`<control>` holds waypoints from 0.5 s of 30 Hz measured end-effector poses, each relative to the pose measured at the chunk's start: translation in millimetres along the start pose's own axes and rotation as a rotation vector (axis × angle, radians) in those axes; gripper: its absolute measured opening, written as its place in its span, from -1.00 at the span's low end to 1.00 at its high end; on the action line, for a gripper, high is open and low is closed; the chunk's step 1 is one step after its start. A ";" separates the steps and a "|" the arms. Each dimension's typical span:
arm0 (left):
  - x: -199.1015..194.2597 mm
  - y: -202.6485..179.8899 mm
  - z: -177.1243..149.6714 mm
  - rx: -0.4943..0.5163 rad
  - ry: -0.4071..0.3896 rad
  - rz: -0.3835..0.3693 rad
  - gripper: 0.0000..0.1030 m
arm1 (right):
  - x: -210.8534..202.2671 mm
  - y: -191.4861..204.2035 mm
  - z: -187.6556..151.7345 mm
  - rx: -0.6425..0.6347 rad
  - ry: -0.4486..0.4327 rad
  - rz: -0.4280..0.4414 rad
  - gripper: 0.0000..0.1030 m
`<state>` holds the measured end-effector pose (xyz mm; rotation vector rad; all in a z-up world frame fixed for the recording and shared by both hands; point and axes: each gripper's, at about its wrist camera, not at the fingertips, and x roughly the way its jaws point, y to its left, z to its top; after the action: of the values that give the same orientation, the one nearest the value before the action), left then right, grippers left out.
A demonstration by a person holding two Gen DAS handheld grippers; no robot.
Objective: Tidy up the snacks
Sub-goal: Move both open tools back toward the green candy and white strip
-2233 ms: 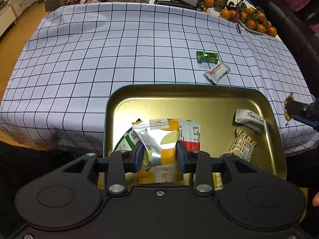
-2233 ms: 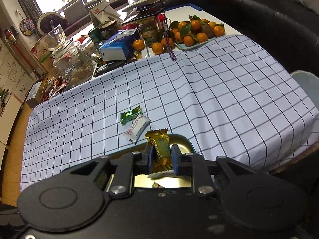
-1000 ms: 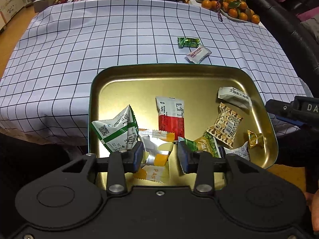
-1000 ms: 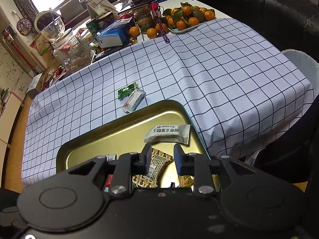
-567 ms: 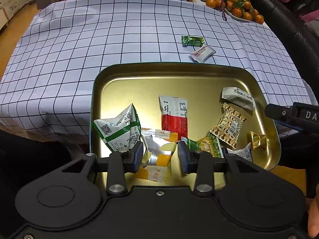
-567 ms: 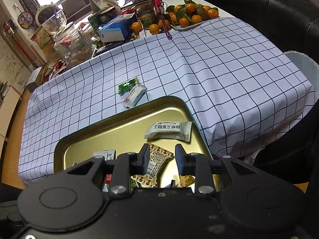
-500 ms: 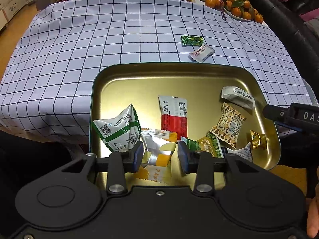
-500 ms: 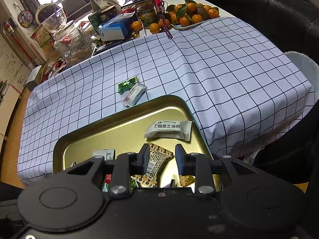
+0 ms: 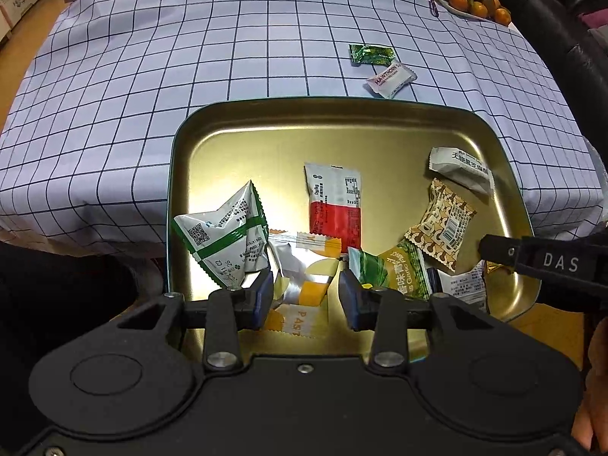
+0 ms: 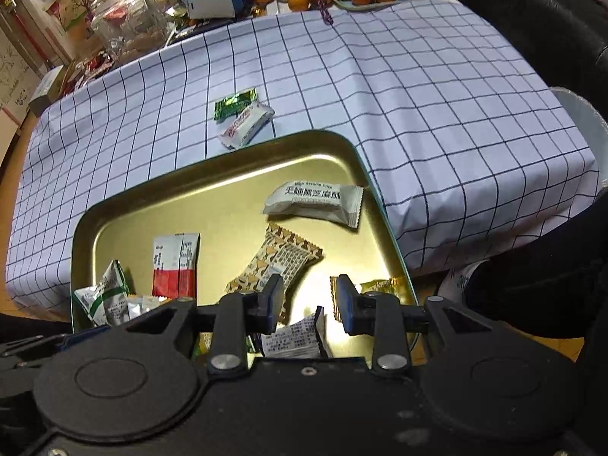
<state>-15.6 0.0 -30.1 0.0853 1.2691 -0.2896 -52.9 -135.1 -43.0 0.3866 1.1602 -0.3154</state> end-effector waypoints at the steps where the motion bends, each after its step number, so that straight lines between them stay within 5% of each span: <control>1: -0.1 0.0 1.2 0.000 0.005 -0.001 -0.08 | 2.8 -1.2 1.6 0.009 0.031 0.011 -0.37; 7: -3.7 -0.7 13.9 0.008 0.017 0.018 -0.08 | 7.5 -8.0 10.3 0.111 0.105 0.050 -0.35; 11: -12.5 1.6 29.8 0.000 -0.027 0.055 -0.07 | -2.6 -8.1 22.3 0.147 0.010 -0.056 -0.35; 15: -17.7 10.9 55.6 -0.050 -0.048 0.006 -0.07 | -10.9 3.3 42.2 0.024 -0.086 -0.099 -0.35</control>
<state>34.1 1.1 2.3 0.0390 1.2273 -0.2529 -20.8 -150.8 -17.8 0.3338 1.0935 -0.4291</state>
